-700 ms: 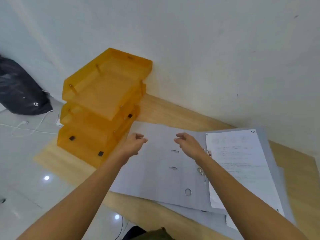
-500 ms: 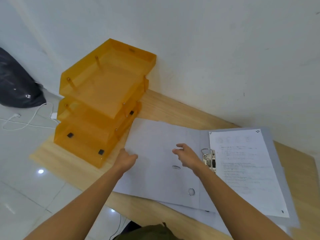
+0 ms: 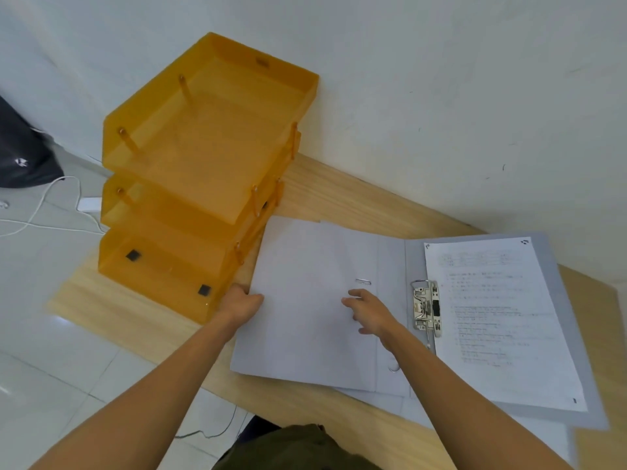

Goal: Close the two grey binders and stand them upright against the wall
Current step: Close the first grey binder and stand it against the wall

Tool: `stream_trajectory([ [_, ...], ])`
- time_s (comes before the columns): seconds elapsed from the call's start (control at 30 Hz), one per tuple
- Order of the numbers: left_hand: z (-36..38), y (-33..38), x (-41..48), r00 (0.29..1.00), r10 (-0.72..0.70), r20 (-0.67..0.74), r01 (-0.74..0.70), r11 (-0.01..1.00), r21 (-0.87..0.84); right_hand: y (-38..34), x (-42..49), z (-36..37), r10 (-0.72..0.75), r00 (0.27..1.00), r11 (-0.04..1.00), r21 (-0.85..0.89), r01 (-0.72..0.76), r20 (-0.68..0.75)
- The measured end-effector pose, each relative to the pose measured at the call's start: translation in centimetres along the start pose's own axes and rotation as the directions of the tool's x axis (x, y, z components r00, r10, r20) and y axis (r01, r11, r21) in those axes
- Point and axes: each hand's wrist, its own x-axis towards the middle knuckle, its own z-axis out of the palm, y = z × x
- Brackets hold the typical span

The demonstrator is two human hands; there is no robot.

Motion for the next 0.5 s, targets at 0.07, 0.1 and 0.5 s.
stream_trajectory([
  [0.07, -0.5, -0.2, 0.6, 0.999, 0.0, 0.038, -0.003, 0.998, 0.067, -0.4, 0.1, -0.1, -0.009, 1.0, 1.0, -0.001, 0.009, -0.012],
  [0.1, -0.5, -0.4, 0.8, 0.999, 0.0, 0.051, -0.006, 0.995, 0.099, -0.7, 0.0, -0.1, -0.016, 1.0, 1.0, -0.007, 0.016, -0.014],
  [0.5, 1.9, 3.7, -1.2, 0.984, 0.133, 0.118, -0.14, 0.989, 0.053, -0.2, -1.1, -2.0, -0.057, 0.997, 0.995, -0.084, 0.06, 0.045],
])
